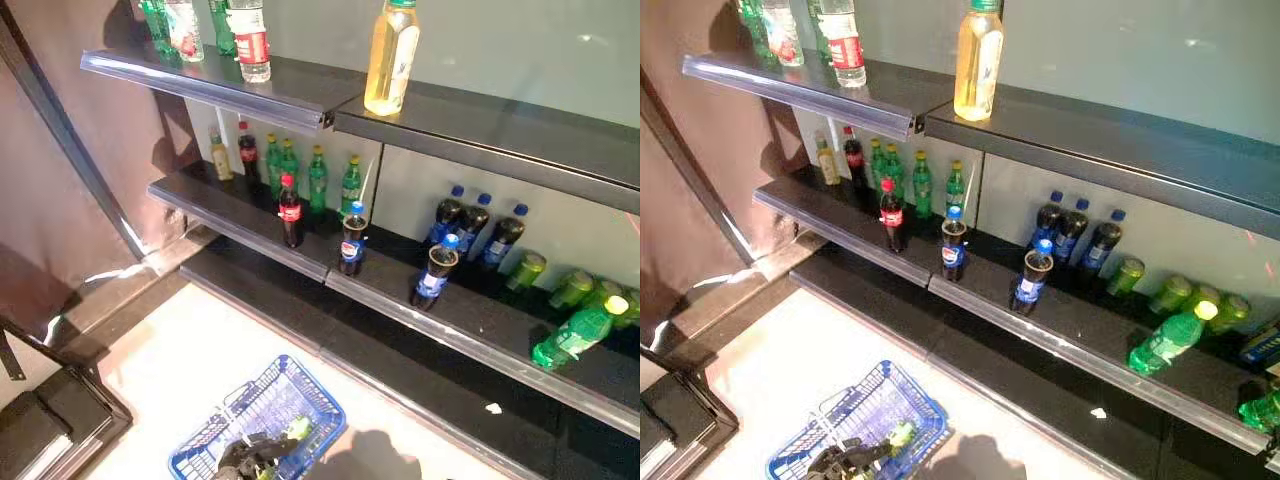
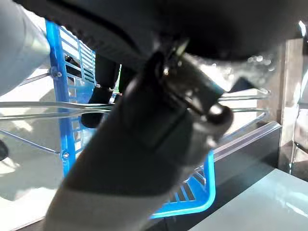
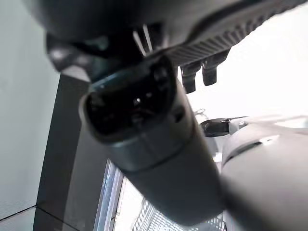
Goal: Pick up the drink and place into the basket.
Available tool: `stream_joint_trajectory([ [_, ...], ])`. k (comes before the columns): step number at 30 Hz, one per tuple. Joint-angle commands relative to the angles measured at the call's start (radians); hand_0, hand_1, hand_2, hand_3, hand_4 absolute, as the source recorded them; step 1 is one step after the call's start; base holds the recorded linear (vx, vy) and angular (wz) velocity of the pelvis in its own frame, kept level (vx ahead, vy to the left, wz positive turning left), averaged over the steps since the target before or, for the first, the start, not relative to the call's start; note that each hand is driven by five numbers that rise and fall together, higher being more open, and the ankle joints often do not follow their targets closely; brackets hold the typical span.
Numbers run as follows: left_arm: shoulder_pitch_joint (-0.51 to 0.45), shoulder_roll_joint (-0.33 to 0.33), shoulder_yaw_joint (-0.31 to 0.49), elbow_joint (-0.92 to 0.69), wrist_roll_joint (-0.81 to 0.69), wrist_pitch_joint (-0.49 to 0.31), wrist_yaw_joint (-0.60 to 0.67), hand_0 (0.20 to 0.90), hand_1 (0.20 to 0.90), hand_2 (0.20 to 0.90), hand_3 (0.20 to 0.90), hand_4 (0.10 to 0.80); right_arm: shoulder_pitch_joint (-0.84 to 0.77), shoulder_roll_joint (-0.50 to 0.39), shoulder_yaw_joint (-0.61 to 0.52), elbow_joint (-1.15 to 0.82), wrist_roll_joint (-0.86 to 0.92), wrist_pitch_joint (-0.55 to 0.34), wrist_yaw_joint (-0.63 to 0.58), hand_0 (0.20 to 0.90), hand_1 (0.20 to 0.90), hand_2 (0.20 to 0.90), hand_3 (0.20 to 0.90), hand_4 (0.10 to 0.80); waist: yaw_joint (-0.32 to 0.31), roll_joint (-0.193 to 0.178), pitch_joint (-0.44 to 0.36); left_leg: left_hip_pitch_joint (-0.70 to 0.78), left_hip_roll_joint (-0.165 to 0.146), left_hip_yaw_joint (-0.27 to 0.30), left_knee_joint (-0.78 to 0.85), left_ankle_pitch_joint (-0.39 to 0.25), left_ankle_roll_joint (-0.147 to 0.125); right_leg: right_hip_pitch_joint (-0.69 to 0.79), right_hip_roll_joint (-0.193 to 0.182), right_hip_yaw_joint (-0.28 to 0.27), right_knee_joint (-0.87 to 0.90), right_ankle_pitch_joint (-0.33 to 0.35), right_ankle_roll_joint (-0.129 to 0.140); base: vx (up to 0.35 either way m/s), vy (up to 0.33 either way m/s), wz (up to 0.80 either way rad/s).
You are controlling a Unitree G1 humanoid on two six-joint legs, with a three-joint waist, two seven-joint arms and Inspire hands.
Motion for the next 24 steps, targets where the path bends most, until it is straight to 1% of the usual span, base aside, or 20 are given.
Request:
stream_joint_trajectory([
  [1,0.017,0.072,-0.029,0.055,0.083,-0.020,0.039,0.300,0.300,0.300,0.200,0.100,-0.027,-0.025,0.008,0.060,-0.005,0.011,-0.006,0.900,0.900,0.900,0.900,0.800,0.023,0.008,0.043,0.014,0.008,-0.035,0.000,-0.052,-0.010,-0.027,-0.055,-0.025,0.004,0.052,0.040,0.000,0.000,0.00],
  [4,0.016,0.072,-0.025,0.054,0.068,-0.030,0.036,0.300,0.300,0.300,0.200,0.100,-0.027,-0.028,0.007,0.062,-0.015,0.014,-0.004,0.900,0.900,0.900,0.900,0.800,0.022,0.010,0.041,0.013,0.011,-0.032,-0.001,-0.054,-0.013,-0.036,-0.058,-0.024,0.004,0.054,0.045,0.000,0.000,0.00],
  [6,0.014,0.072,-0.025,0.054,0.068,-0.020,0.032,0.300,0.300,0.300,0.200,0.100,-0.024,-0.028,0.009,0.066,-0.021,0.010,-0.006,0.900,0.900,0.900,0.900,0.800,0.021,0.010,0.038,0.006,0.013,-0.030,-0.001,-0.056,-0.014,-0.040,-0.059,-0.027,0.004,0.056,0.048,0.000,0.000,0.00],
  [13,0.009,0.068,-0.041,0.049,0.074,-0.013,0.029,0.300,0.300,0.300,0.200,0.100,-0.028,-0.024,0.025,0.047,-0.051,-0.036,-0.024,0.900,0.900,0.900,0.900,0.800,0.017,0.004,0.041,-0.001,0.014,-0.027,-0.001,-0.055,-0.014,-0.045,-0.060,-0.031,0.004,0.061,0.049,0.000,0.000,0.00],
  [16,0.011,0.069,-0.037,0.042,0.072,-0.009,0.027,0.300,0.300,0.300,0.200,0.100,-0.032,-0.027,0.046,0.011,-0.066,-0.106,0.005,0.900,0.900,0.900,0.900,0.800,0.021,0.002,0.046,0.000,0.014,-0.028,-0.001,-0.054,-0.013,-0.044,-0.062,-0.031,0.004,0.060,0.049,0.000,0.000,0.00],
  [18,0.011,0.070,-0.035,0.041,0.077,-0.006,0.026,0.300,0.300,0.300,0.200,0.100,-0.033,-0.025,0.055,-0.008,-0.057,-0.131,0.025,0.900,0.900,0.900,0.900,0.800,0.022,0.001,0.046,0.001,0.014,-0.030,-0.001,-0.055,-0.013,-0.042,-0.063,-0.031,0.004,0.060,0.050,0.000,0.000,0.00],
  [19,0.012,0.075,-0.032,0.038,0.081,-0.003,0.022,0.300,0.300,0.300,0.200,0.100,-0.035,-0.027,0.065,-0.032,-0.063,-0.166,0.045,0.900,0.900,0.900,0.900,0.800,0.022,-0.001,0.046,0.004,0.014,-0.030,-0.001,-0.057,-0.013,-0.040,-0.063,-0.031,0.004,0.059,0.050,0.000,0.000,0.00],
  [21,0.012,0.077,-0.030,0.037,0.085,-0.002,0.020,0.300,0.300,0.300,0.200,0.100,-0.036,-0.028,0.075,-0.049,-0.063,-0.183,0.058,0.900,0.900,0.900,0.900,0.800,0.022,-0.002,0.047,0.005,0.015,-0.030,-0.001,-0.057,-0.013,-0.039,-0.063,-0.031,0.004,0.059,0.051,0.000,0.000,0.00],
  [23,0.016,0.090,-0.029,0.019,0.094,0.003,0.015,0.300,0.300,0.300,0.200,0.100,-0.032,-0.039,0.128,-0.167,-0.058,-0.249,0.102,0.900,0.900,0.900,0.900,0.800,0.020,-0.010,0.052,0.006,0.017,-0.030,-0.001,-0.058,-0.013,-0.039,-0.064,-0.027,0.004,0.061,0.052,-0.007,-0.062,0.00],
  [24,0.018,0.092,-0.029,0.009,0.097,0.006,0.017,0.300,0.300,0.300,0.200,0.100,-0.030,-0.046,0.148,-0.225,-0.055,-0.242,0.107,0.900,0.900,0.900,0.900,0.800,0.019,-0.013,0.055,0.005,0.018,-0.031,-0.001,-0.057,-0.013,-0.040,-0.063,-0.026,0.004,0.062,0.052,-0.024,-0.074,-0.01],
])
